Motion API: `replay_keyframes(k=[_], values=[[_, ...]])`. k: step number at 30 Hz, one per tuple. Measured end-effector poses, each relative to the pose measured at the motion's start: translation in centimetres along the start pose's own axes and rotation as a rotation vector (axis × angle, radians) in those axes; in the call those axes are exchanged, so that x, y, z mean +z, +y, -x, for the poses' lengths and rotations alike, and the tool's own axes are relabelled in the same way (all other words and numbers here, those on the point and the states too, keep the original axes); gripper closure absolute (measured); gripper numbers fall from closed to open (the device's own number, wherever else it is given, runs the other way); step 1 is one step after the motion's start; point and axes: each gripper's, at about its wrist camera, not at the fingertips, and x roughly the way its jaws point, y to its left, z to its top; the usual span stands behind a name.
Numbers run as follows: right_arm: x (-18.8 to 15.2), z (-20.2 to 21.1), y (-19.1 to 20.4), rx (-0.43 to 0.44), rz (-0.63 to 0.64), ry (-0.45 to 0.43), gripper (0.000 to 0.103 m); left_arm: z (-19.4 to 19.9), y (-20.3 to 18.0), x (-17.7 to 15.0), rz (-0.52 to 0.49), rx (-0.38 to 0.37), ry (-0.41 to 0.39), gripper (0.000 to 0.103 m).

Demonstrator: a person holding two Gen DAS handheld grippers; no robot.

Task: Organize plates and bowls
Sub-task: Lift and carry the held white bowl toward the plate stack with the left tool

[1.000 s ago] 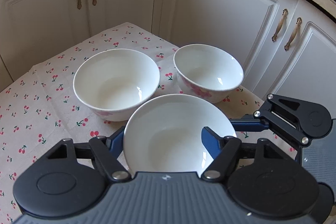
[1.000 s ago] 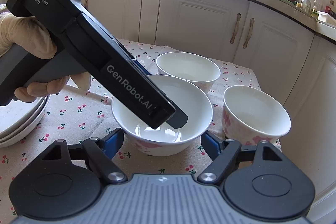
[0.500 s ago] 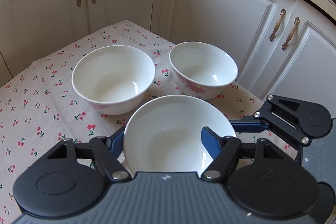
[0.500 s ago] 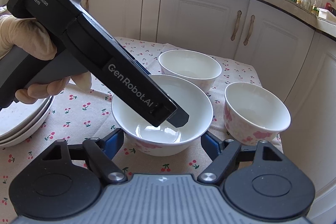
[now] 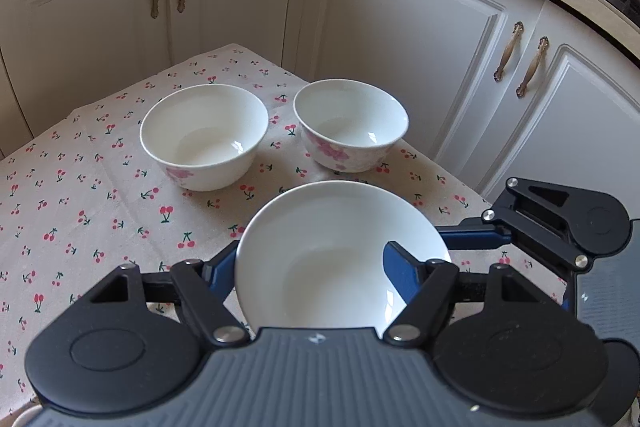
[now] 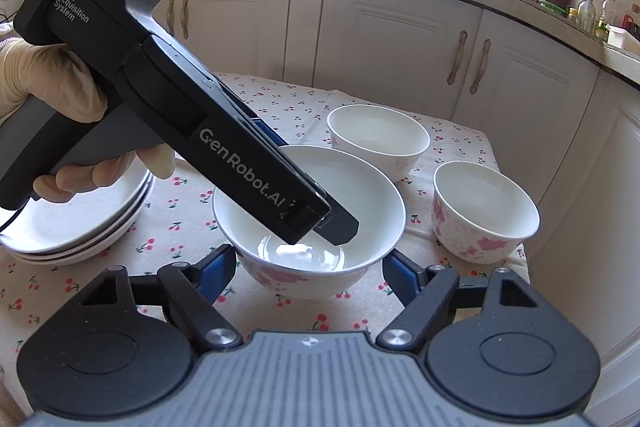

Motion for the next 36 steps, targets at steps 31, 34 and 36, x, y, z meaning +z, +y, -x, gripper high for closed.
replay_keyframes(k=[31, 34, 36], values=[[-4.8, 6.6, 4.4, 0.087, 0.059, 0.032, 0.019, 4.8, -5.7, -7.2, 0.049, 0.036, -0.025, 0.029], [-5.2, 6.6, 4.3, 0.085, 0.055, 0.043, 0.019, 4.4, -6.0, -7.3, 0.046, 0.032, -0.029, 0.029], [-5.4, 6.5, 4.2, 0.080, 0.052, 0.048, 0.019, 4.2, -6.1, -7.2, 0.051, 0.027, -0.035, 0.029]])
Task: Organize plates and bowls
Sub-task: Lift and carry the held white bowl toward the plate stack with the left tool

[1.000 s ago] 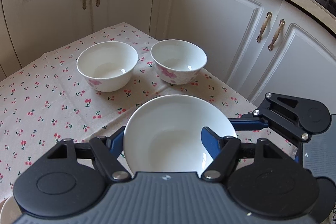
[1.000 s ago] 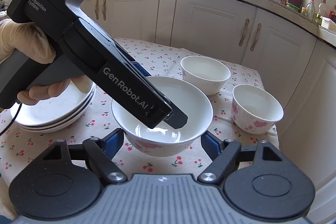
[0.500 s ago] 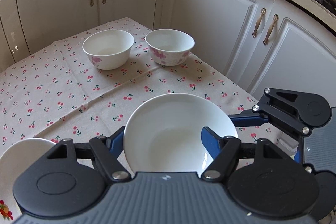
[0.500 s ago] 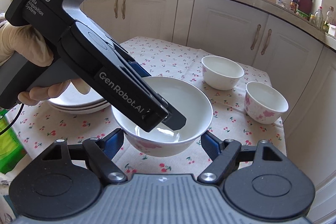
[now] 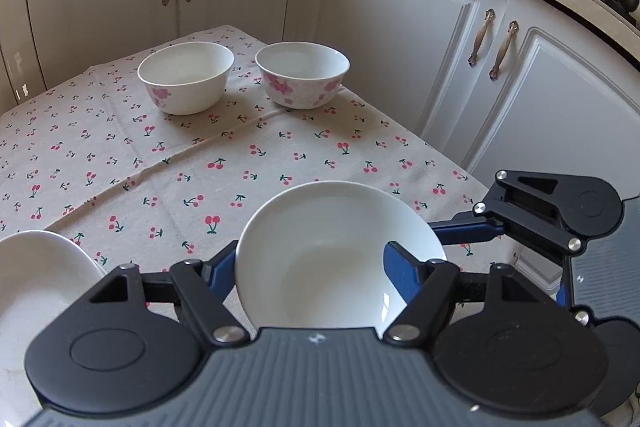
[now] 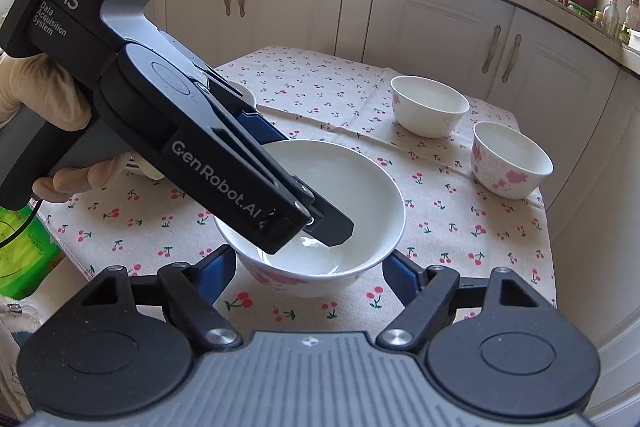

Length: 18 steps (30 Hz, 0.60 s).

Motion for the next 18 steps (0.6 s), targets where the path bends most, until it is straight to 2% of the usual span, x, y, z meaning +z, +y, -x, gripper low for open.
replay_keyframes(k=[18], values=[[-0.5, -0.3, -1.0, -0.011, -0.011, 0.031, 0.019, -1.5, 0.0, -0.3, 0.044, -0.020, -0.024, 0.028]])
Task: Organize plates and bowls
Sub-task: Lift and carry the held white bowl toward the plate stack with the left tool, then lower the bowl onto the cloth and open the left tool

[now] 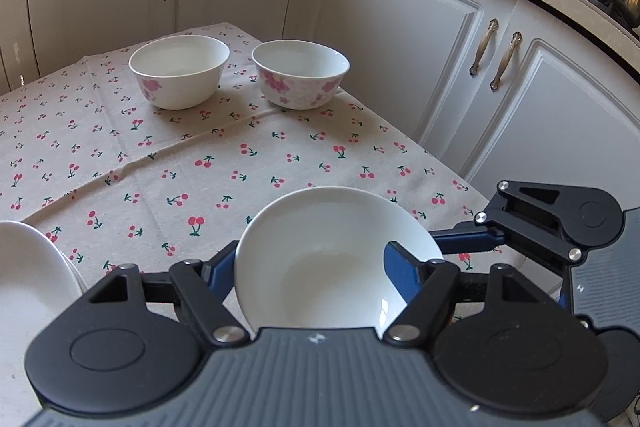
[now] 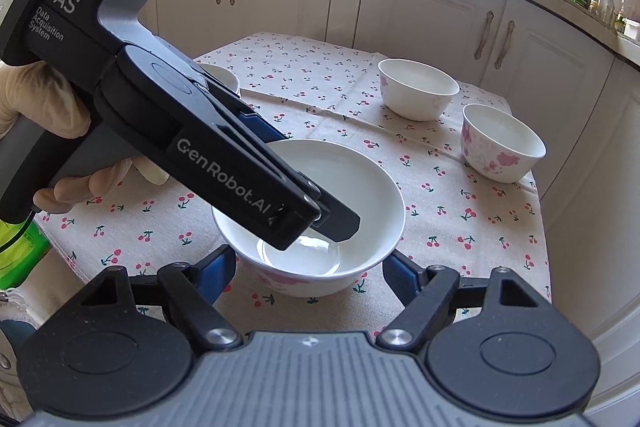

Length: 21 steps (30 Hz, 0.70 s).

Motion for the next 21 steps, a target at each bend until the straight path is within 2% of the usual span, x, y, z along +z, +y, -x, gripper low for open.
replay_keyframes(k=[7, 9, 11, 13, 15, 21], values=[[-0.1, -0.3, 0.1, -0.005, 0.002, 0.005, 0.019, 0.0, 0.1, -0.3, 0.011, 0.002, -0.015, 0.028], [-0.1, -0.3, 0.1, -0.005, 0.000, 0.006, 0.019, 0.0, 0.1, -0.3, 0.014, -0.008, -0.017, 0.023], [-0.1, -0.3, 0.1, -0.003, -0.003, 0.004, 0.018, 0.0, 0.0, -0.4, 0.021, -0.021, -0.028, 0.012], [-0.1, -0.1, 0.0, -0.003, -0.010, -0.011, 0.006, 0.2, -0.3, -0.4, 0.014, -0.011, -0.047, 0.009], [-0.2, 0.2, -0.1, -0.008, -0.012, -0.030, 0.000, 0.4, -0.4, -0.4, 0.014, 0.005, -0.056, 0.009], [-0.5, 0.7, -0.2, -0.020, -0.007, -0.027, 0.000, 1.9, -0.6, -0.2, 0.031, 0.046, -0.093, 0.008]])
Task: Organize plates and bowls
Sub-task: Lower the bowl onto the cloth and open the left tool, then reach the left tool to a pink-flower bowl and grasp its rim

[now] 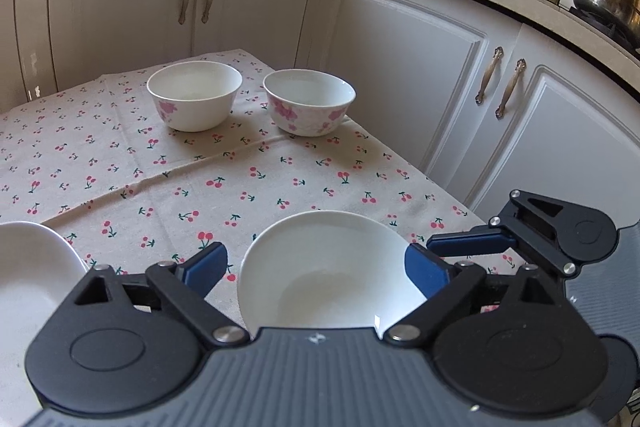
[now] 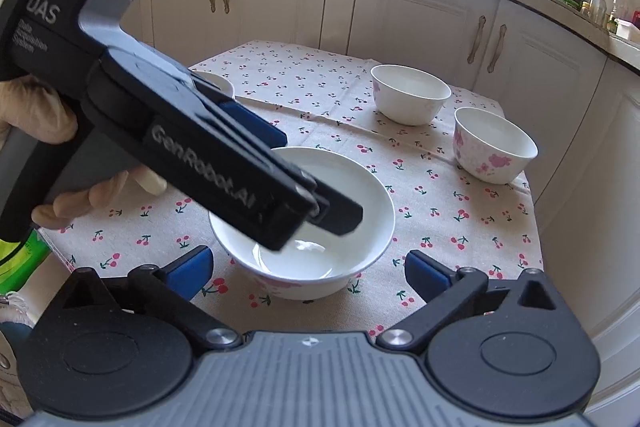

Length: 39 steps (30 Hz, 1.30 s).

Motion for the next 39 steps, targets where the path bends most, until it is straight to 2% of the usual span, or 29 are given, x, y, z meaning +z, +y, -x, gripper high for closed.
replay_keyframes(k=[8, 12, 18, 22, 30, 39], values=[[0.1, 2.1, -0.8, -0.028, 0.016, -0.041, 0.000, 2.0, 0.0, 1.1, 0.005, 0.043, -0.013, 0.008], [0.7, 3.1, -1.7, -0.078, 0.034, -0.080, 0.000, 2.2, 0.1, 2.2, -0.053, 0.029, 0.012, 0.007], [1.5, 2.8, -5.4, -0.140, -0.035, -0.103, 0.000, 1.6, -0.1, 4.3, -0.142, -0.012, 0.073, 0.007], [1.8, 1.5, -8.3, -0.161, -0.100, -0.095, 0.000, 0.9, 0.1, 6.1, -0.170, -0.017, 0.082, 0.007], [2.9, -0.9, -11.5, -0.164, -0.074, -0.085, 0.000, -2.4, 0.6, 10.3, -0.205, 0.000, 0.089, 0.007], [3.4, -4.3, -14.9, -0.130, -0.055, -0.071, 0.000, -8.0, 0.8, 14.1, -0.246, -0.025, 0.117, 0.007]])
